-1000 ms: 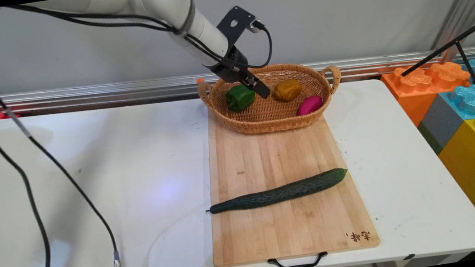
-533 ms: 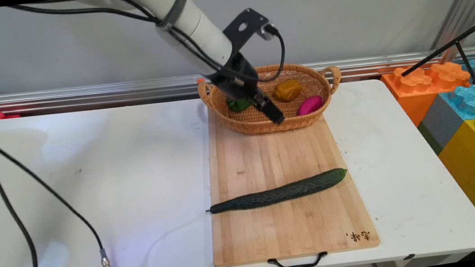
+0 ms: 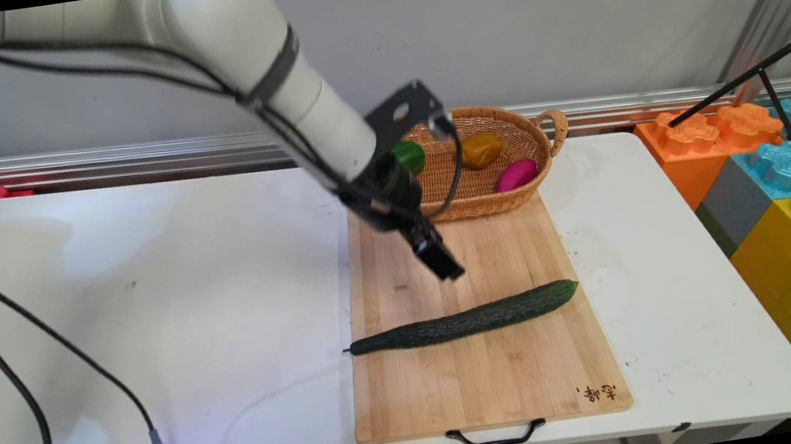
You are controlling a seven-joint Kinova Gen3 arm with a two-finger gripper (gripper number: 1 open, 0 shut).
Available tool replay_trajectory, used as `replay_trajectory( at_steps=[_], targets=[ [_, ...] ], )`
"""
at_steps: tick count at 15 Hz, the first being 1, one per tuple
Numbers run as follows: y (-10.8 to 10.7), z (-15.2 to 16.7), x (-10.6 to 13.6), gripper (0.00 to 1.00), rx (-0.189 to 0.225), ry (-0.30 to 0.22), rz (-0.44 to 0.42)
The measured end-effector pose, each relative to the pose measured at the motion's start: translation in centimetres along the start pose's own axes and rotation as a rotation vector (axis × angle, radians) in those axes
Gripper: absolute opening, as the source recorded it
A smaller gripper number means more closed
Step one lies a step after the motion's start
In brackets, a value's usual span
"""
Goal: Pick up the cucumber from the cutting board
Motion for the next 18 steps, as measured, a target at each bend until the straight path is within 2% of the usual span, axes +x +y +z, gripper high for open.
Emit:
replay_trajectory(
  at_steps=[5,10,15,16,18],
  targets=[
    [1.0,4.0,-2.7,1.0,-0.026,-0.02,0.035],
    [1.2,7.9,-4.0,1.0,-0.015,-0.023,0.061],
    [1.4,9.8,-4.7,1.0,-0.012,-0.023,0.084],
    [1.5,10.0,-4.8,0.0,-0.012,-0.023,0.09],
    [1.6,10.2,-4.9,0.0,-0.014,-0.024,0.105]
  ],
)
